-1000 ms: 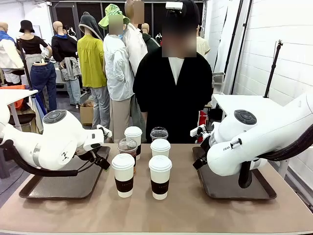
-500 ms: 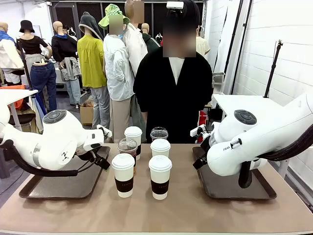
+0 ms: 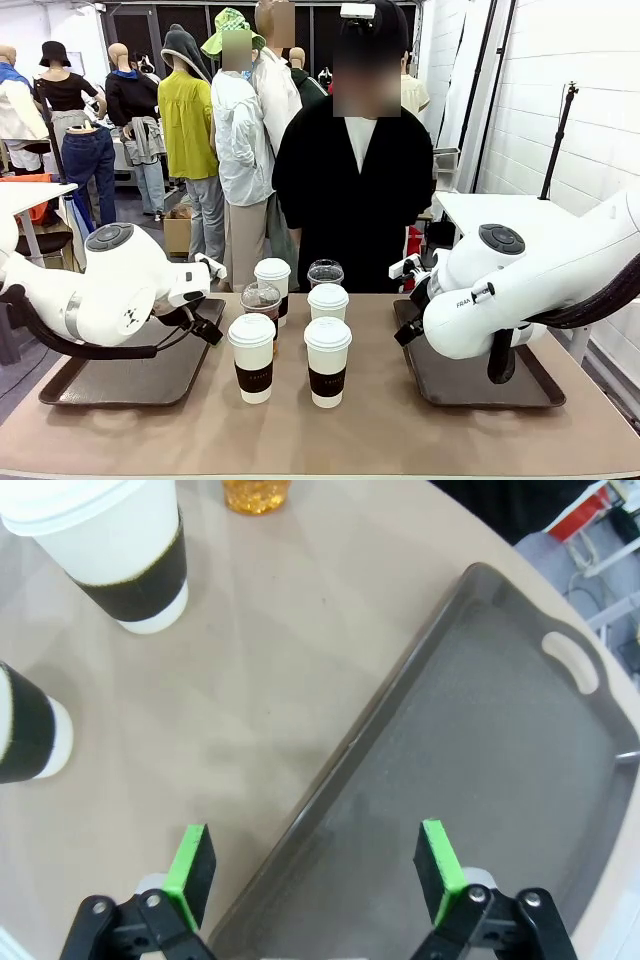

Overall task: Distribute the coffee onto the tray.
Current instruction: Pick up one iced Americano and place it on the right Handle tray.

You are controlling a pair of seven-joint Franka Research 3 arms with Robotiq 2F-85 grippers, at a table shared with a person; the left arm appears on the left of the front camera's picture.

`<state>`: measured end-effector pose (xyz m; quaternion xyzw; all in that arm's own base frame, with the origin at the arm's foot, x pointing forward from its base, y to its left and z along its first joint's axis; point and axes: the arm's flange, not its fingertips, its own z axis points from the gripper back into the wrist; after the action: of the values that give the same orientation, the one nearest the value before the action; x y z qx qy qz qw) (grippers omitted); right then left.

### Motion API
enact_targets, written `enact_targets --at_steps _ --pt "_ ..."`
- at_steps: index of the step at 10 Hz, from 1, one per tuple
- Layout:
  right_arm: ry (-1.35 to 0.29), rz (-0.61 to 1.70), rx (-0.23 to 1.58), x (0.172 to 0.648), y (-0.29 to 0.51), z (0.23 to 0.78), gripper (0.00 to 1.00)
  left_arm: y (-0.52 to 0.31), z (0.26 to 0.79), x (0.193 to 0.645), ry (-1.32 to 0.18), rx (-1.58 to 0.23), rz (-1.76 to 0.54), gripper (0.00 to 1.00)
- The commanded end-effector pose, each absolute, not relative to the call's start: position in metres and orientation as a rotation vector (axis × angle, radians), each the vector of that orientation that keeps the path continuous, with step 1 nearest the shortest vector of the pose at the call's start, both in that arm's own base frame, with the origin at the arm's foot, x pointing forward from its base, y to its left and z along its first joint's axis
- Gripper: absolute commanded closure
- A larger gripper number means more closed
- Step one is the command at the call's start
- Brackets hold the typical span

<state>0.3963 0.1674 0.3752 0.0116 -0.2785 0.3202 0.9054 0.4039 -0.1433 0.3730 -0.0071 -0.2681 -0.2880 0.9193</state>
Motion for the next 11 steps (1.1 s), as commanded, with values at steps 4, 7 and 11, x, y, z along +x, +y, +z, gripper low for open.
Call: enact_targets --at_steps 4,7,11 --pt "-0.568 0.713 0.161 0.395 0.152 0.445 0.00 -0.141 0.439 0.393 -0.554 0.009 -0.583 0.00" --pt "-0.627 0.776 0.178 0.381 0.148 0.497 0.00 -0.141 0.485 0.381 -0.560 0.028 -0.581 0.00" --pt "-0.651 0.819 0.169 0.371 0.147 0.521 0.00 -0.148 0.529 0.362 -0.579 -0.014 -0.626 0.00"
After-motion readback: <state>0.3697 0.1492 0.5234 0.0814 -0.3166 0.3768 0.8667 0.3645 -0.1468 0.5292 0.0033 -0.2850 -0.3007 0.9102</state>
